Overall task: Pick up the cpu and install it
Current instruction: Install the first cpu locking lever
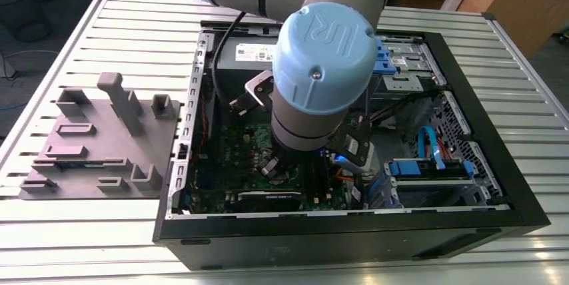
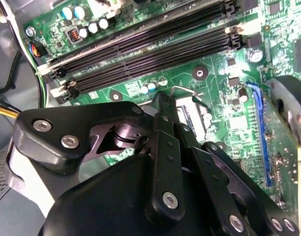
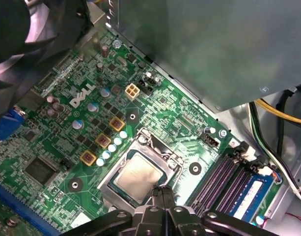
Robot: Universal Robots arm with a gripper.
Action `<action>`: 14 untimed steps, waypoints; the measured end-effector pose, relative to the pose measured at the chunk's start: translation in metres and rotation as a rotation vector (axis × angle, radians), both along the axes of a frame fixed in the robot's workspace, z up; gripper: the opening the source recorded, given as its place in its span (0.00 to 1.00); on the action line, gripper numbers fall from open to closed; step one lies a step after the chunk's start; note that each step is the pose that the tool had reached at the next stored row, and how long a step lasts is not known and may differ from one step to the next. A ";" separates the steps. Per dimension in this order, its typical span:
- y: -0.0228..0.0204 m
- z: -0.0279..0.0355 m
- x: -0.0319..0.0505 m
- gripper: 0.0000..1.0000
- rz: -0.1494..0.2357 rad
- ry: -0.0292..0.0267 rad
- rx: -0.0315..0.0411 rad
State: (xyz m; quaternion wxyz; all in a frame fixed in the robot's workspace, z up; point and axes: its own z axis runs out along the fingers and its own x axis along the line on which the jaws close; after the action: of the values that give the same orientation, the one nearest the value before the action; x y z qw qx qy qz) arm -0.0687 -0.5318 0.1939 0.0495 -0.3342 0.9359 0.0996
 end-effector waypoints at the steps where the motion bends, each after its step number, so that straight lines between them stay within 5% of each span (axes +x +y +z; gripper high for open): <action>1: -0.0003 -0.0002 0.0008 0.11 0.000 0.0000 0.0000; 14: -0.0075 -0.0021 0.0049 0.11 0.000 -0.0002 0.0001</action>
State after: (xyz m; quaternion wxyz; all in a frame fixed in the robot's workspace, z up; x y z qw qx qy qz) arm -0.0638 -0.5392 0.1918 0.0496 -0.3342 0.9359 0.0996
